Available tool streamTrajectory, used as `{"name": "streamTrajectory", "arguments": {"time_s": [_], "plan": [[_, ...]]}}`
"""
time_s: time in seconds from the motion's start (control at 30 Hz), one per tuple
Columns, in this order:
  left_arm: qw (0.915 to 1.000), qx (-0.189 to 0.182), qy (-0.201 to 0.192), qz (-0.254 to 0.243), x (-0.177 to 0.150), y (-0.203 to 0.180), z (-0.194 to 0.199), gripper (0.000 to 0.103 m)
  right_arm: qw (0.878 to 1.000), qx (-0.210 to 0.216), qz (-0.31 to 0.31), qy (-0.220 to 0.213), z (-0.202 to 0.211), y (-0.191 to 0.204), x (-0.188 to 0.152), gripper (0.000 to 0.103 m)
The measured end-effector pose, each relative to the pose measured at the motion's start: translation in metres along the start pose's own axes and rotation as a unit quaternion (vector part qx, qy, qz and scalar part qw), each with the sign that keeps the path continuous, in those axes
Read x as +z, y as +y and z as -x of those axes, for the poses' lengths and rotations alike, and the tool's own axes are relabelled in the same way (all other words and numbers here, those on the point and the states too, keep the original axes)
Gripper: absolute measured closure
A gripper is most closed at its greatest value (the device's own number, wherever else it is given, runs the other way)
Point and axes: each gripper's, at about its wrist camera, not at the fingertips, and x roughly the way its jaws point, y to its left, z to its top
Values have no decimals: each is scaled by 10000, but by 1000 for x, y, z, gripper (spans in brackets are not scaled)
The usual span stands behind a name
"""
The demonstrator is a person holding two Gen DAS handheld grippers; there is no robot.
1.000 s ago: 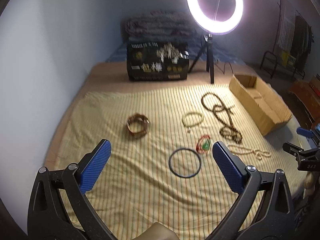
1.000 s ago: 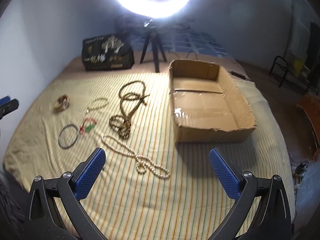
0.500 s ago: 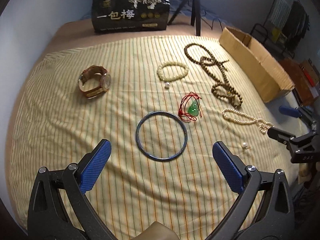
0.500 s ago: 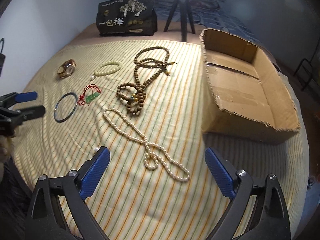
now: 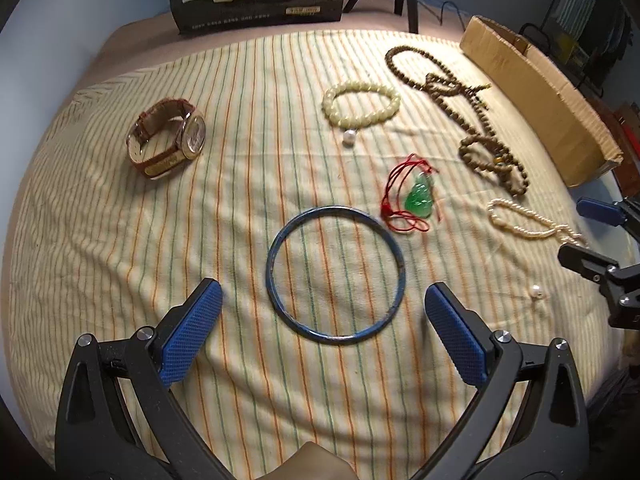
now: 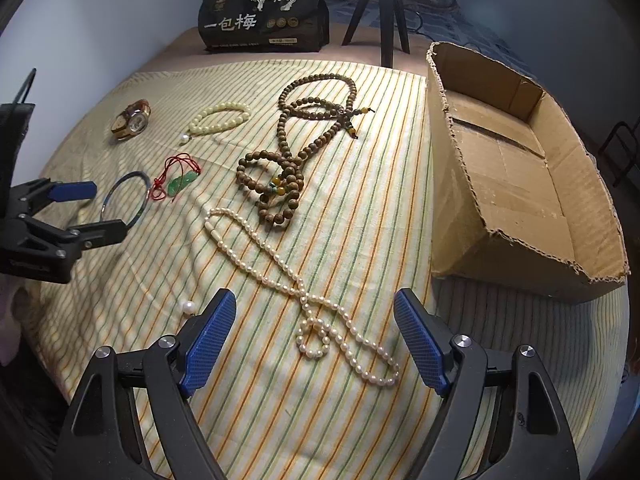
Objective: Organize jewelry
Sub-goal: 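Move both tools down toward the jewelry on the striped sheet, then grasp the blue bangle with the left tool while the right tool grasps the pearl necklace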
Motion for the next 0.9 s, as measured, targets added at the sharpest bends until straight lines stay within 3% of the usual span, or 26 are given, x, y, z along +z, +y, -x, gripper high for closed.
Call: {"name": "streamTrajectory", "arguments": {"time_s": [0.13,0.4,0.5,0.7,0.77,0.83,0.9], "plan": [[10000,86,4,-10,2,-1,-5,0,9999,-53,51,81,-6,1,1,28],[10000,63,-19,-14,4,1,-10,0,9993,-202,278,157,-21,4,4,29],[9999,78,-74,-1,4,3,-8,8,9992,-163,318,161,-23,4,4,34],[9999,84,-125,49,6,7,-5,29,9987,42,488,125,-21,11,2,68],[9999,54,-129,89,6,9,-3,29,9985,107,512,131,-20,13,2,85],[9999,41,-132,98,7,9,-3,29,9985,152,511,146,-19,14,2,94],[9998,38,-147,107,7,10,-3,29,9985,179,499,152,-18,14,2,96]]}}
